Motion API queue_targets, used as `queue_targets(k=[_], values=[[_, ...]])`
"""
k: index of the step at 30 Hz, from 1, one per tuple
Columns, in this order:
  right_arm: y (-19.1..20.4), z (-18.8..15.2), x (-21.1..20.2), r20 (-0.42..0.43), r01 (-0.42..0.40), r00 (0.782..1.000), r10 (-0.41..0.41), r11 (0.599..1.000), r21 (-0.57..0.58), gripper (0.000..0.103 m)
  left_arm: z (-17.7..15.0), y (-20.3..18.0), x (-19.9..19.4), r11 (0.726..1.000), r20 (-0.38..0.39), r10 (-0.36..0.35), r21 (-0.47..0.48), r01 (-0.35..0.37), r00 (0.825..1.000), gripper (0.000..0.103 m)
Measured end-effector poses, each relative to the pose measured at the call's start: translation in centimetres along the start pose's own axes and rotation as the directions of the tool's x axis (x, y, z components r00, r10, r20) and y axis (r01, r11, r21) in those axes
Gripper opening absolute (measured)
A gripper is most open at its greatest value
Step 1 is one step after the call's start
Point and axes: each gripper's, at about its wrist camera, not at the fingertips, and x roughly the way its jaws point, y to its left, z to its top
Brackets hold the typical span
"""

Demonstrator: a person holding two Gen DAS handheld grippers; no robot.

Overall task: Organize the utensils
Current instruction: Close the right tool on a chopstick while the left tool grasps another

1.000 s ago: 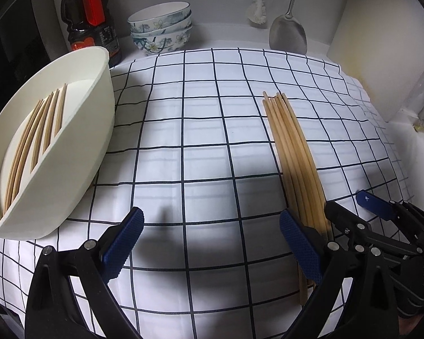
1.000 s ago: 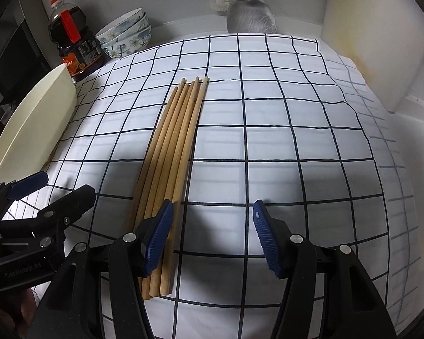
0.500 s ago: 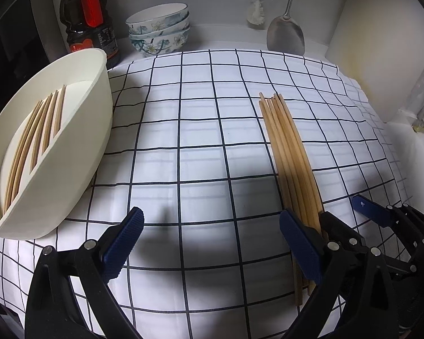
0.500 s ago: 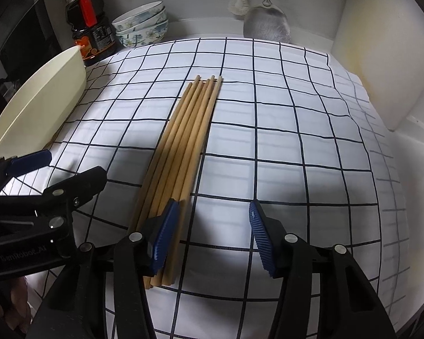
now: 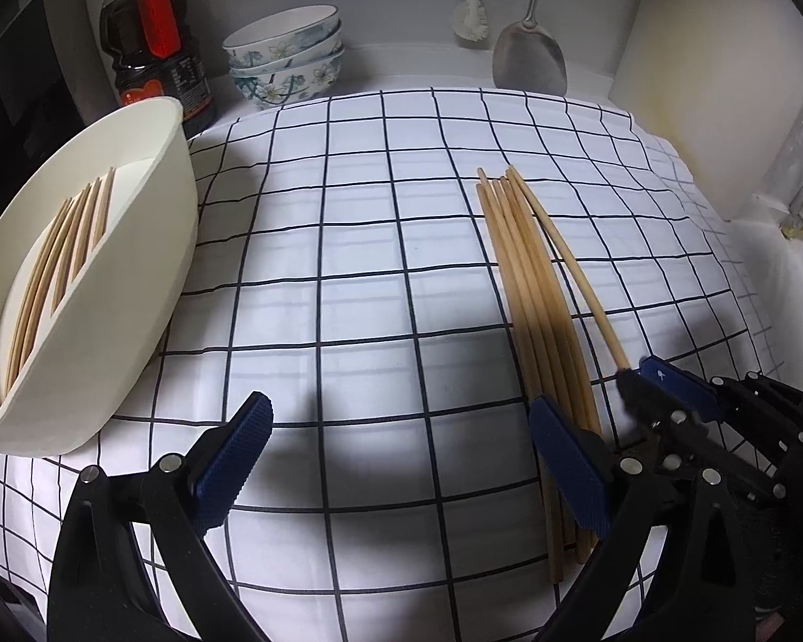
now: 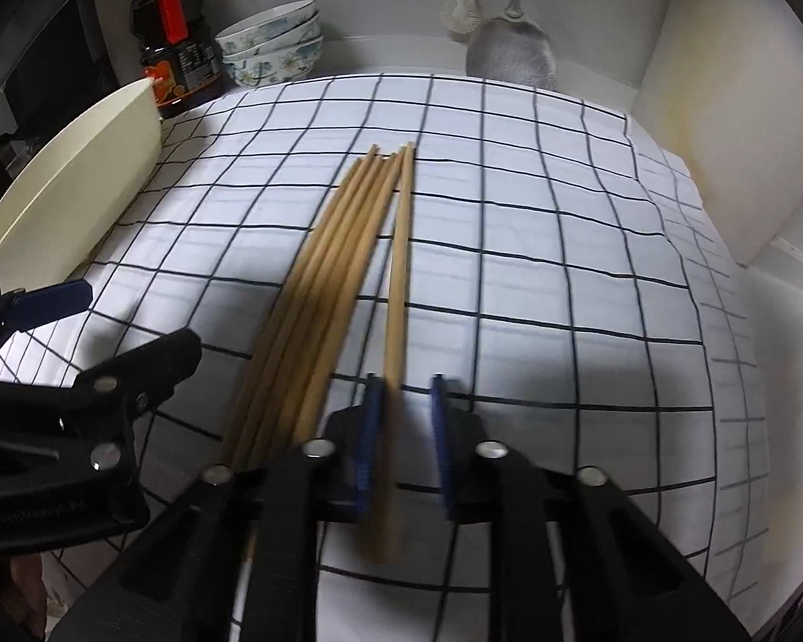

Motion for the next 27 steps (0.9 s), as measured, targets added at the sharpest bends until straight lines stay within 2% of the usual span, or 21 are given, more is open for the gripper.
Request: queue_targets(k=[10,15,20,27], values=[[-3.2,-1.0,-0.6,-0.005,0.026,1.000,-0.026,0.998,0.061,0.008,0.0,-1.7,1.6,0.999,-0.023,0.003,0.035,-0.002,1.000,0.095],[-3.6,-1.1,-0.7,-0.005,0.020,1.000,-0.020,0.997,0.069,0.008,-0.4,-1.7,1.9,0.999,-0.016,0.024,0.041,-0.024,1.000,0.095],[-3.5,-0.9,-0.7,-0.001,0.011,1.000,-0.011,0.997,0.070,0.008,-0.8,-1.7,2.2,0.999,-0.040,0.027,0.035,-0.026,0.999,0.096],[-3.6,-0.7,-0.5,0.008,0.003,1.000,-0.004,0.998,0.062,0.008,0.0,-1.6,2.8,1.000,-0.044,0.018,0.014,-0.018,0.999,0.095]])
